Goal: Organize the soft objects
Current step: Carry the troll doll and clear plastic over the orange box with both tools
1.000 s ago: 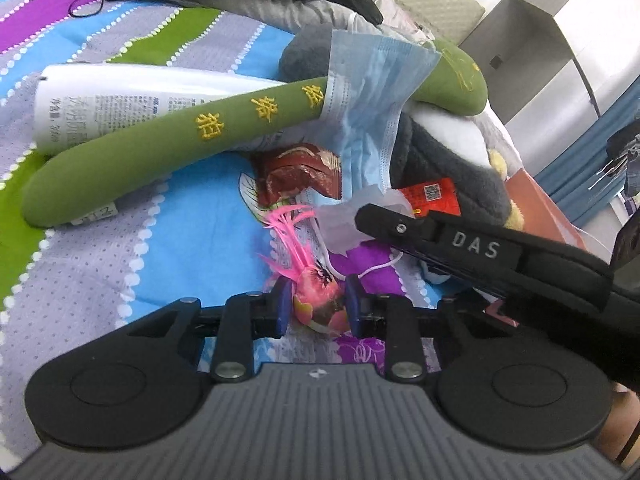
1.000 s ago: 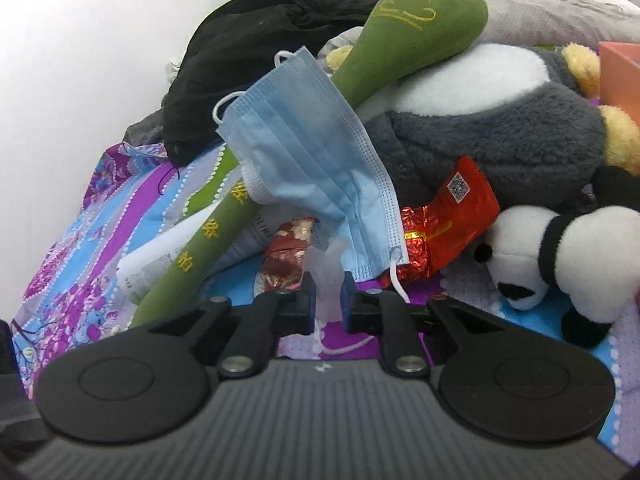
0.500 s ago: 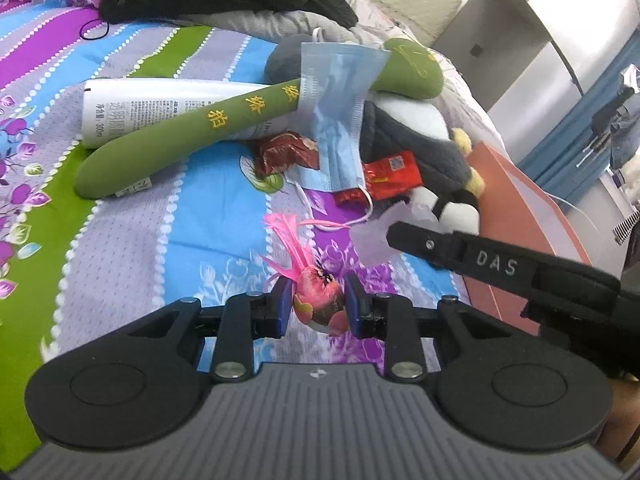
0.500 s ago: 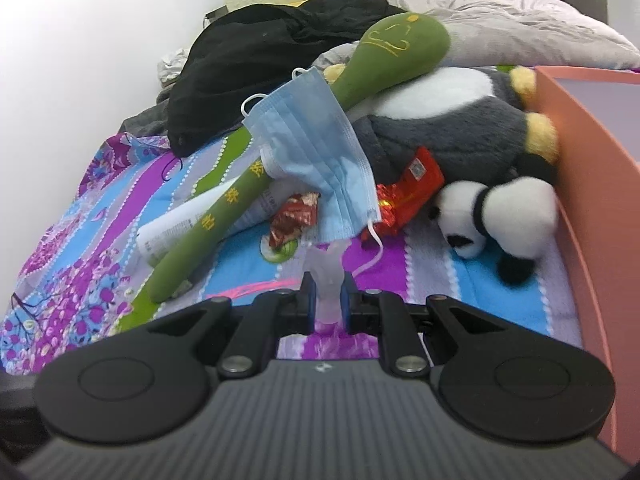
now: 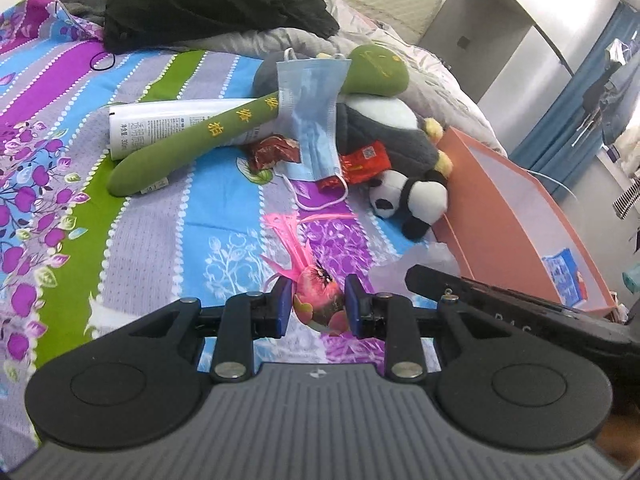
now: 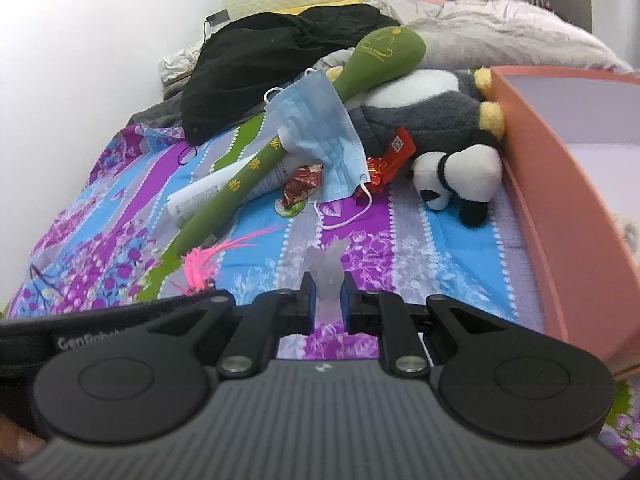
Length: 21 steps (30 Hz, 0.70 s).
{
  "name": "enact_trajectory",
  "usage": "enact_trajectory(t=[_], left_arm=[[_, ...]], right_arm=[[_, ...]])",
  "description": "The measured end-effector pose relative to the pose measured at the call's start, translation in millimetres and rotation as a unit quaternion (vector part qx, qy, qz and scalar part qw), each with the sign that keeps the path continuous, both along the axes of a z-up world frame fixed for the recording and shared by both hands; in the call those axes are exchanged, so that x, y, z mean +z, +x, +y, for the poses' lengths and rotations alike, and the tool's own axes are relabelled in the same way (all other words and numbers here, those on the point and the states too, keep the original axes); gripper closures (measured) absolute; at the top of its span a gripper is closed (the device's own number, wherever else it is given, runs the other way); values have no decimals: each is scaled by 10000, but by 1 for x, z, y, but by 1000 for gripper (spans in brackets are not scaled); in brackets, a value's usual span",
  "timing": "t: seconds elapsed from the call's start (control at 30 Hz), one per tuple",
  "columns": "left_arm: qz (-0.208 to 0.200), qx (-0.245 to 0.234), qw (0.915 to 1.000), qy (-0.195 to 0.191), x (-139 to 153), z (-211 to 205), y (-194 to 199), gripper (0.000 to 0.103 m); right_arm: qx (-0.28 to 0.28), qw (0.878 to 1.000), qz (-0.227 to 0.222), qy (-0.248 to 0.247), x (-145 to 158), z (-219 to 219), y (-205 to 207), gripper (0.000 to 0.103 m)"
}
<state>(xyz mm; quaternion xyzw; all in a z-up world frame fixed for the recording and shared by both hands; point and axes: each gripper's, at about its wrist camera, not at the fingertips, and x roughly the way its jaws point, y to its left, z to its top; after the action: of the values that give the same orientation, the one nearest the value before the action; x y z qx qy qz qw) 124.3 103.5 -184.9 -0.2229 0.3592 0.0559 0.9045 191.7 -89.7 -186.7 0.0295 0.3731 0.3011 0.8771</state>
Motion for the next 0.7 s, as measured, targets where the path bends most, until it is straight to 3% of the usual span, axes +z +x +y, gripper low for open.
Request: enact_trajectory(t=[0.17, 0.4, 0.7], left_arm=[[10, -47, 10000, 26, 18, -9, -11, 71], [-274, -302, 9989, 221, 62, -30, -22, 71], [-294, -538, 9970, 466, 94, -60, -23, 71]], right_arm=[[-139, 9998, 49, 132, 17, -20, -13, 87], [-95, 9994, -287, 171, 51, -36, -31, 87], [-360, 9976, -543, 250, 81, -65, -41, 87]])
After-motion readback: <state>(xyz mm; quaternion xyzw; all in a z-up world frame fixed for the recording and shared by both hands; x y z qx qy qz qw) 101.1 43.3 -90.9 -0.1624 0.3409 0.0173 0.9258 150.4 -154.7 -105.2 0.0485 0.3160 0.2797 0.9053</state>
